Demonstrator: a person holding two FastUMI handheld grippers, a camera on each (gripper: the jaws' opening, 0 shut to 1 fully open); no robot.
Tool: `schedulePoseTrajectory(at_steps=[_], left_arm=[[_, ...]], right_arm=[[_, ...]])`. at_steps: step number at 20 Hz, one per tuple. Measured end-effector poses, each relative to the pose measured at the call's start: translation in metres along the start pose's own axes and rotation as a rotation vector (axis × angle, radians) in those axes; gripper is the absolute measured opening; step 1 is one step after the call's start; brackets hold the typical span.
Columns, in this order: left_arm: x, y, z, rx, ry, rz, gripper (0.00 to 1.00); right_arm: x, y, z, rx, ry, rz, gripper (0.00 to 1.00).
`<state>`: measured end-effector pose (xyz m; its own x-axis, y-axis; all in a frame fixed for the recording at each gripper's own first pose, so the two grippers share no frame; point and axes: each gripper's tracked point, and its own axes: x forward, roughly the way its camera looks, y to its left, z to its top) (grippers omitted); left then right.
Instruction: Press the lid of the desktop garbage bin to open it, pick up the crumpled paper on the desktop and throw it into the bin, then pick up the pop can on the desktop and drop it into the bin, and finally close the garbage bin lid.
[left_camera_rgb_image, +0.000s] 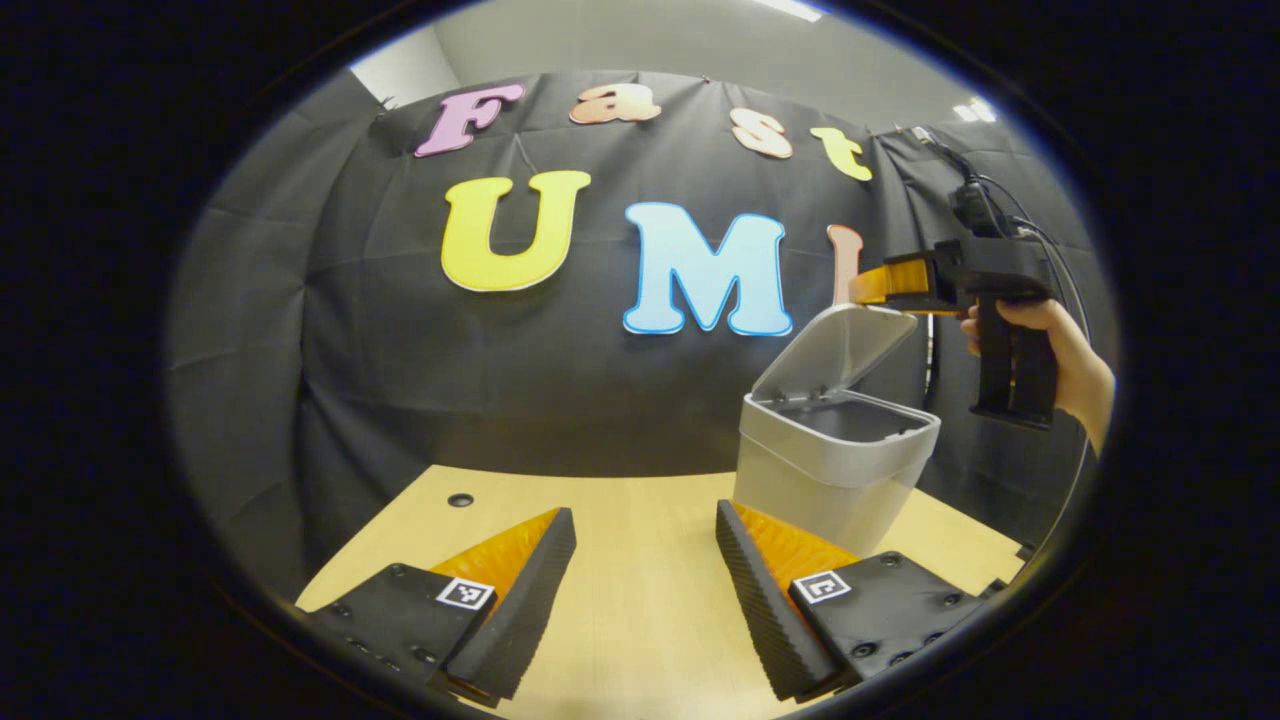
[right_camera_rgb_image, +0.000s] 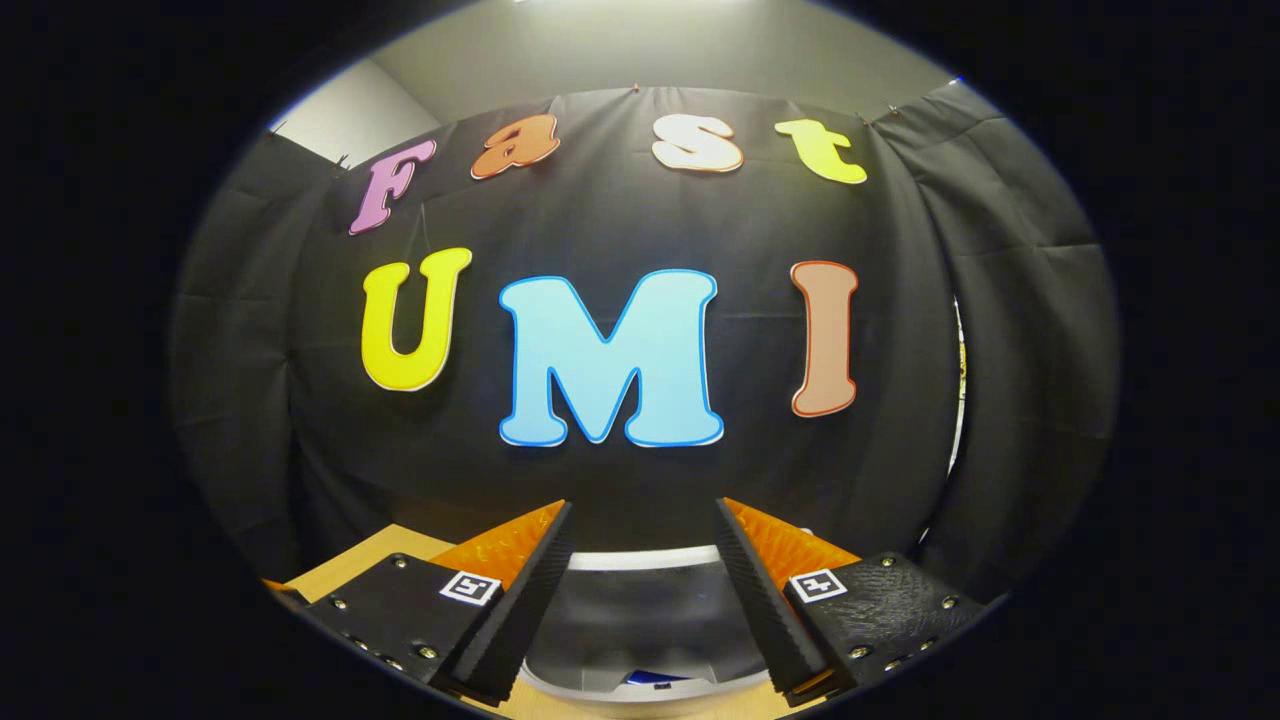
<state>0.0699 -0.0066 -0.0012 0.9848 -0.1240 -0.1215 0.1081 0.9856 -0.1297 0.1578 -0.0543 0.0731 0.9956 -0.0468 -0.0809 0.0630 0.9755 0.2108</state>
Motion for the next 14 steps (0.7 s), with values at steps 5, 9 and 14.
schedulePoseTrajectory(at_steps=[5, 9, 14], left_arm=[[-0.013, -0.01, -0.005, 0.023, 0.005, 0.002, 0.95], [-0.023, -0.014, -0.008, 0.021, 0.011, 0.022, 0.95], [-0.027, -0.017, -0.004, 0.028, 0.001, 0.055, 0.95]], right_arm=[[-0.005, 0.0, -0.051, 0.0, 0.097, 0.01, 0.87], [-0.005, 0.001, -0.074, 0.0, 0.118, 0.03, 0.9], [-0.001, 0.0, -0.083, 0.008, 0.104, 0.043, 0.9]])
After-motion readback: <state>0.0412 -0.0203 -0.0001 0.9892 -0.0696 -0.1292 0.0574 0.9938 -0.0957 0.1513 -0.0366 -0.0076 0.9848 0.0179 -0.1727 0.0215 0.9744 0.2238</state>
